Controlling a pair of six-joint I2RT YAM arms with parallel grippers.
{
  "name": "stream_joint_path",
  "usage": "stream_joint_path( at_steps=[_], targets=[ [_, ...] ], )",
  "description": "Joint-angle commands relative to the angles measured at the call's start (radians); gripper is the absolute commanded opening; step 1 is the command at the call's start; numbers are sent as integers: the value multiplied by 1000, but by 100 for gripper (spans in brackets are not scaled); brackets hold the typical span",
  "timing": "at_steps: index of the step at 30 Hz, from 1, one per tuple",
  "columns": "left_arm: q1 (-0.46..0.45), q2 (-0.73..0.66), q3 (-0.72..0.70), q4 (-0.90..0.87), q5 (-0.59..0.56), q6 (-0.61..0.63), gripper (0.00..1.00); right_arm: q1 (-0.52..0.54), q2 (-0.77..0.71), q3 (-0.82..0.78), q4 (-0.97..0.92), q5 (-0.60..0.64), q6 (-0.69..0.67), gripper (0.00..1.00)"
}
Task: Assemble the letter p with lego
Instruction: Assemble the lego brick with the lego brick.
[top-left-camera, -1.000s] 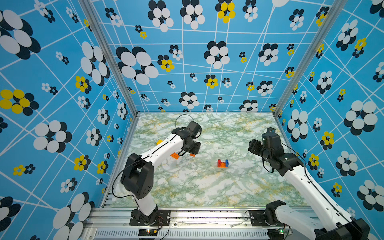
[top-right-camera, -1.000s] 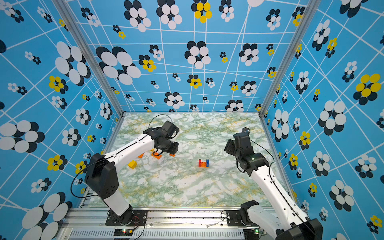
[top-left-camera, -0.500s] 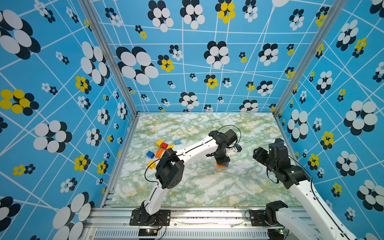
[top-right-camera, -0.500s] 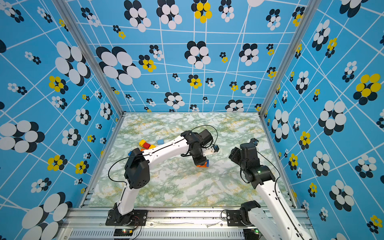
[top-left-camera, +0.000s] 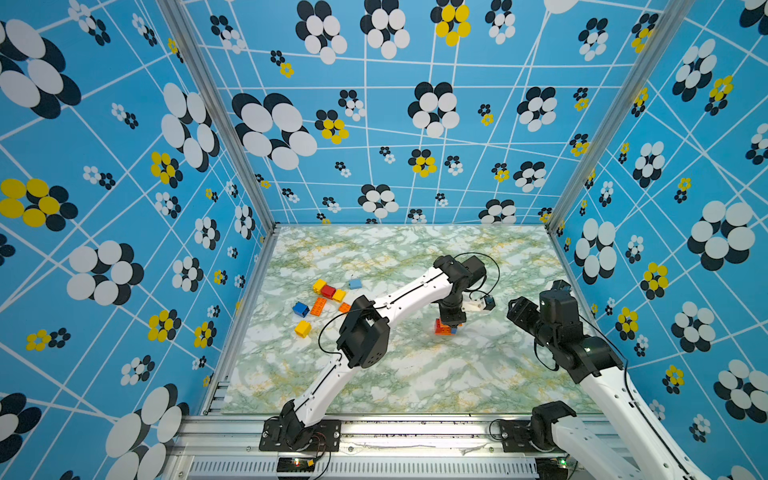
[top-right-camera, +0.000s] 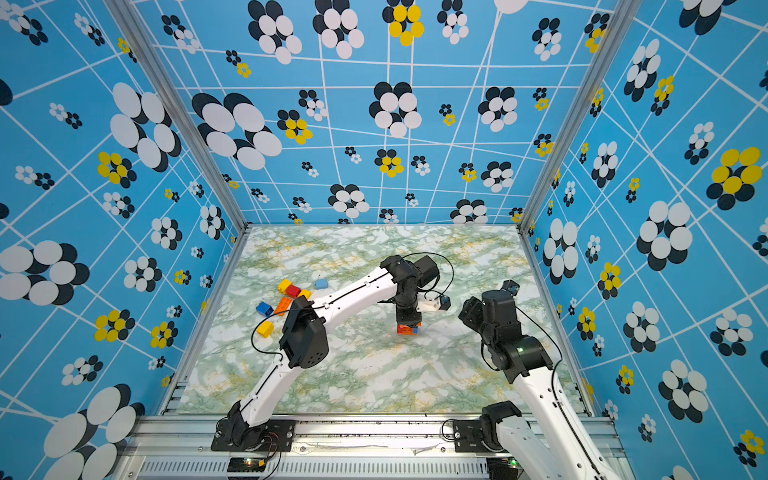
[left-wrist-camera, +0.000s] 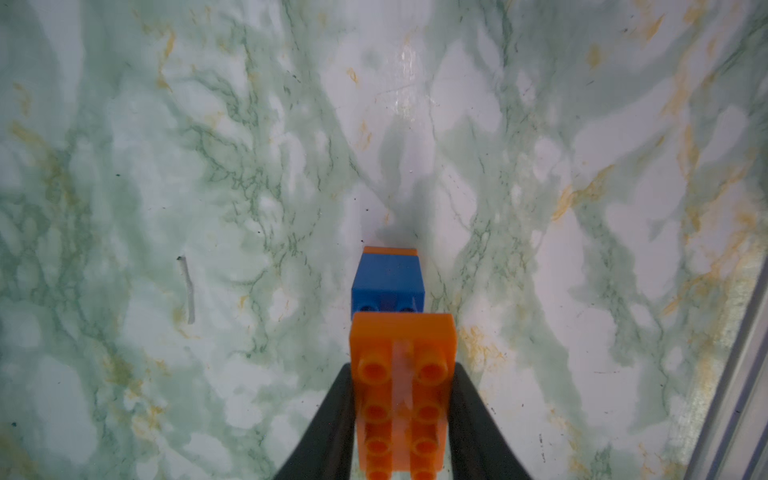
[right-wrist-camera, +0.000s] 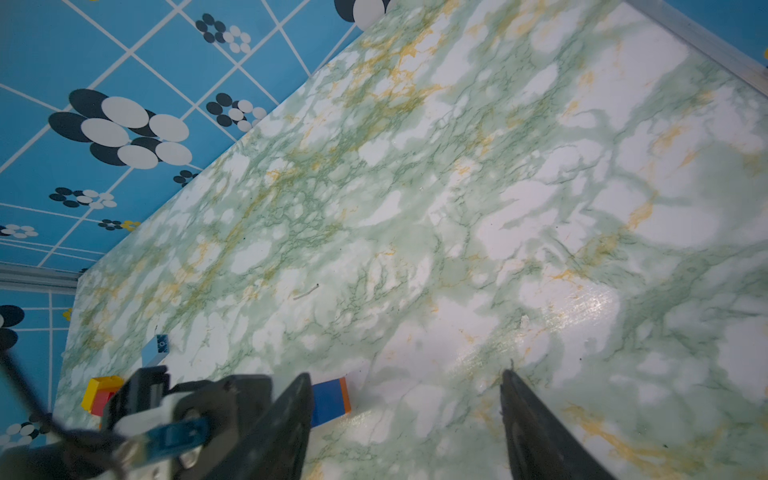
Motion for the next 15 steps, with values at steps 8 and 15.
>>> stream_joint_path(
  at_steps=[8,15],
  targets=[
    [26,24,42,-87,-19,64,14,-6,-24,-35,13,28,0,73],
    [23,42,61,-81,-21,75,14,-6,-21,-48,21,19,8,73]
  ],
)
